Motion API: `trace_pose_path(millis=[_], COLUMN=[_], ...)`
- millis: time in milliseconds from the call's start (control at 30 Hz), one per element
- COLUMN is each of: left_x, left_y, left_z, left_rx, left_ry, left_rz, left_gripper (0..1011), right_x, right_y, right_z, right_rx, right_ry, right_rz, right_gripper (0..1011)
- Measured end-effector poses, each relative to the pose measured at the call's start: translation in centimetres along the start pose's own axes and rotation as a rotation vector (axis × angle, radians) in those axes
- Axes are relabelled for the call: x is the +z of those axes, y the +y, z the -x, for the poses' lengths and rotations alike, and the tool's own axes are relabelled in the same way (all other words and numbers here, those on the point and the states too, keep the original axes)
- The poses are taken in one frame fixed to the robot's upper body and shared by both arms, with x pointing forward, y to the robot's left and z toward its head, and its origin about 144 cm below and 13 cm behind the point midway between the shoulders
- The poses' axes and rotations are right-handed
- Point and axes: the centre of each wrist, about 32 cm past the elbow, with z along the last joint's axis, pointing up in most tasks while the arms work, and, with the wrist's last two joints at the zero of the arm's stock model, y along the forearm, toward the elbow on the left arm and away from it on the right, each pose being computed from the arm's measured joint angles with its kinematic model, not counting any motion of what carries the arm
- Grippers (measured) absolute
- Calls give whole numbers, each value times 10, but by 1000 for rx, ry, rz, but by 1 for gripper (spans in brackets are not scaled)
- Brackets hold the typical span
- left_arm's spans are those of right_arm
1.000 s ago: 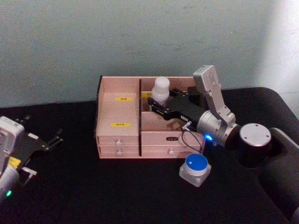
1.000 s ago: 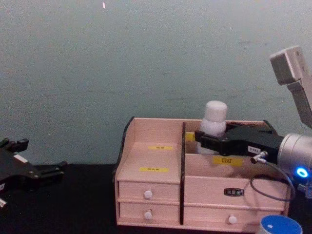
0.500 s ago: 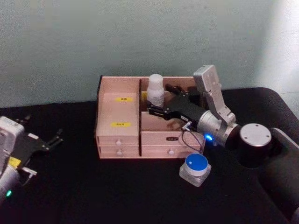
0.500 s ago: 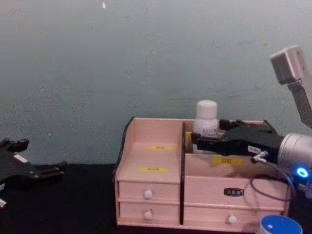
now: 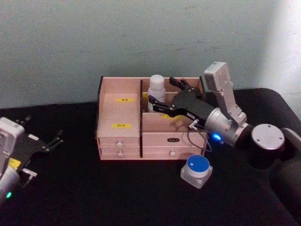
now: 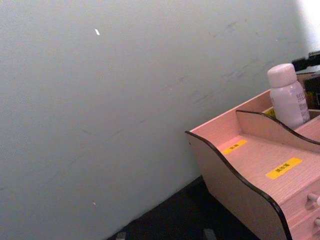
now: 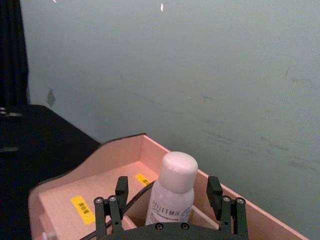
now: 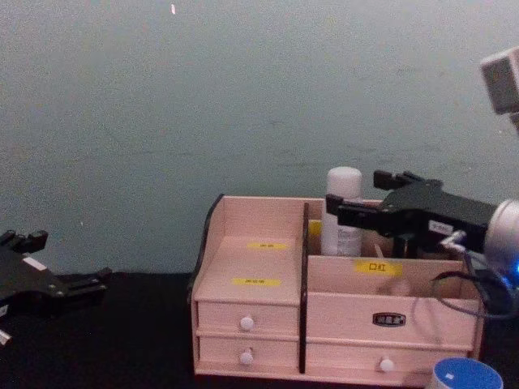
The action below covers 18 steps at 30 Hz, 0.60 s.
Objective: Pick up the facial cleanser and watermelon frost from the table and place them into the tiered storage box.
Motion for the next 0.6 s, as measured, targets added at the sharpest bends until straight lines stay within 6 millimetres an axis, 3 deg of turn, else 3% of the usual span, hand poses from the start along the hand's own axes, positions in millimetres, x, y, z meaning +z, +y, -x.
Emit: trace_pose_path(millis=[333, 367, 400, 600], left_x=[0, 0, 0, 0], left_y=[0, 0, 0, 0], left_z=[0, 0, 0, 0], left_rx=[0, 0, 0, 0], left_ry=[0, 0, 0, 0], left_rz=[0, 0, 0, 0], left_gripper=[1001, 1001, 1001, 1001], right_x=[12, 15, 15, 18], right_y=[-37, -51, -51, -93], right_z=[-4, -5, -5, 0], right_rx=[71, 97, 97, 156], right_ry=[-6, -3, -3, -5], right_rz=[-41, -47, -47, -28], right_gripper=[1000, 1000, 1000, 1000])
